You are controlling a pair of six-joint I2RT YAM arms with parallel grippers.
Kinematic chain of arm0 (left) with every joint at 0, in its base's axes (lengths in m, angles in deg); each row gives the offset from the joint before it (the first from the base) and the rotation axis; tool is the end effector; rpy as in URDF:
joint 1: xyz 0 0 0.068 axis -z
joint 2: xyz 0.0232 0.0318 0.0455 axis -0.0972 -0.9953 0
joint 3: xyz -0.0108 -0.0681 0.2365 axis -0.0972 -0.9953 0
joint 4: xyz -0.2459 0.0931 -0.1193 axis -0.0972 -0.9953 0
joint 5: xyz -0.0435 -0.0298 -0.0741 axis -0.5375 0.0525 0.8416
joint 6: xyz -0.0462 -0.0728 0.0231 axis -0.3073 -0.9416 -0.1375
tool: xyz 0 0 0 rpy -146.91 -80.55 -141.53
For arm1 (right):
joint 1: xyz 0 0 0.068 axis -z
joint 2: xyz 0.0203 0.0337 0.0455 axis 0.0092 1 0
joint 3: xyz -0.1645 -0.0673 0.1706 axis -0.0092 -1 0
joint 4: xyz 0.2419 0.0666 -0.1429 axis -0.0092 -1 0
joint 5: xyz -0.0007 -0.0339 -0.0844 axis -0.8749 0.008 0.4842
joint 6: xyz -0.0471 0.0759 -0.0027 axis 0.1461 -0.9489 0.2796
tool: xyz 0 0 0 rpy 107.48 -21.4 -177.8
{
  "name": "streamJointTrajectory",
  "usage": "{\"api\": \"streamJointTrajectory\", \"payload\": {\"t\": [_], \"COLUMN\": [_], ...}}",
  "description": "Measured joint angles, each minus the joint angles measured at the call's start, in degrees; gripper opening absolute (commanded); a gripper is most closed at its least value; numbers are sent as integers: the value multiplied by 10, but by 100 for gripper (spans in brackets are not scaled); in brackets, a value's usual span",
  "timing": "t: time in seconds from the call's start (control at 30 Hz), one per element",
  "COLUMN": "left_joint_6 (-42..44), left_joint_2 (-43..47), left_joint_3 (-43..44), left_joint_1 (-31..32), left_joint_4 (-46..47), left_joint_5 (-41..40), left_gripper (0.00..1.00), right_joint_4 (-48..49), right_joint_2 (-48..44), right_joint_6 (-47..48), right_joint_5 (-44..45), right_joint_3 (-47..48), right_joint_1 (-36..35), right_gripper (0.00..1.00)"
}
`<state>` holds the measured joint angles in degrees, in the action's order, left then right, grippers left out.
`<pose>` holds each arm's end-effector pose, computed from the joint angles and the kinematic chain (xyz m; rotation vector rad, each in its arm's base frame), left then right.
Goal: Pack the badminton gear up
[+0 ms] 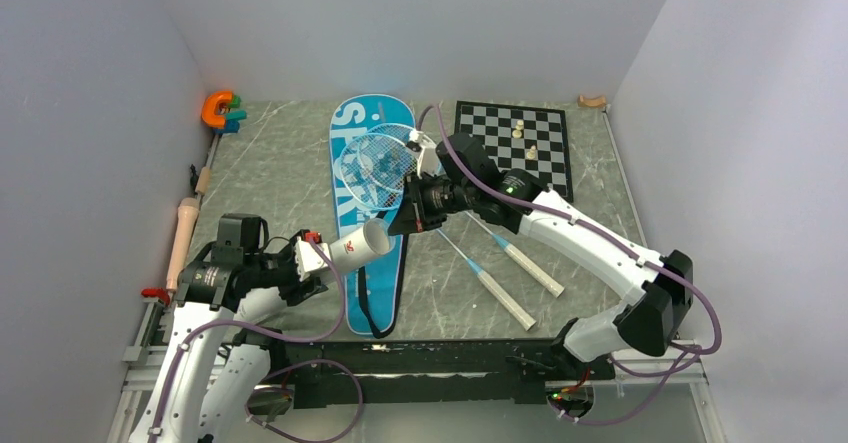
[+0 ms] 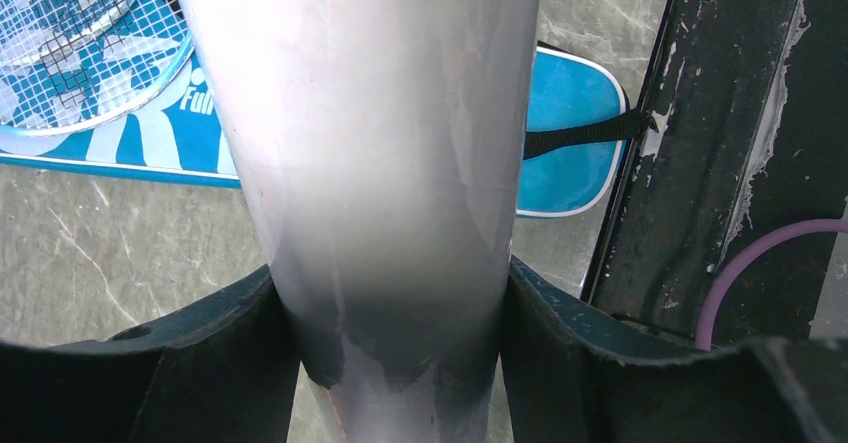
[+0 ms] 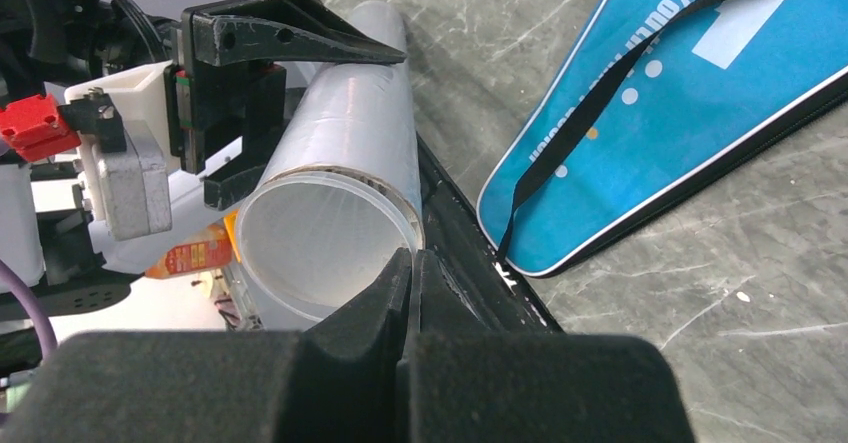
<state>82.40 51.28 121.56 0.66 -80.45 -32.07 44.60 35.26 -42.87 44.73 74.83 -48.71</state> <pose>0.1686 -0.0732 0.2369 1.3948 1.7768 -0.5085 0.2275 0.3077 0.3081 -0.5741 2.3574 1.2614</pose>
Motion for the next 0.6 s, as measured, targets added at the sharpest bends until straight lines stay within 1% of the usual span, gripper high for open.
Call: {"api": "streamJointTrajectory", "payload": {"t": [0.43,0.6], "left_joint_6": [-2,-2], "left_joint_2": [0,0], "left_joint_3": [0,0], "left_joint_1": [4,5], "left_joint_4": [0,-2], "left_joint_5": [-5,-13], "left_gripper": [38,39], "right_joint_4": [0,-3], "right_joint_2": [10,16], "right_joint_6": [0,3], "right_joint_5": [21,53], "right_joint_3": [0,5], "right_joint_1": [-19,-36], "right_gripper": [0,12]}}
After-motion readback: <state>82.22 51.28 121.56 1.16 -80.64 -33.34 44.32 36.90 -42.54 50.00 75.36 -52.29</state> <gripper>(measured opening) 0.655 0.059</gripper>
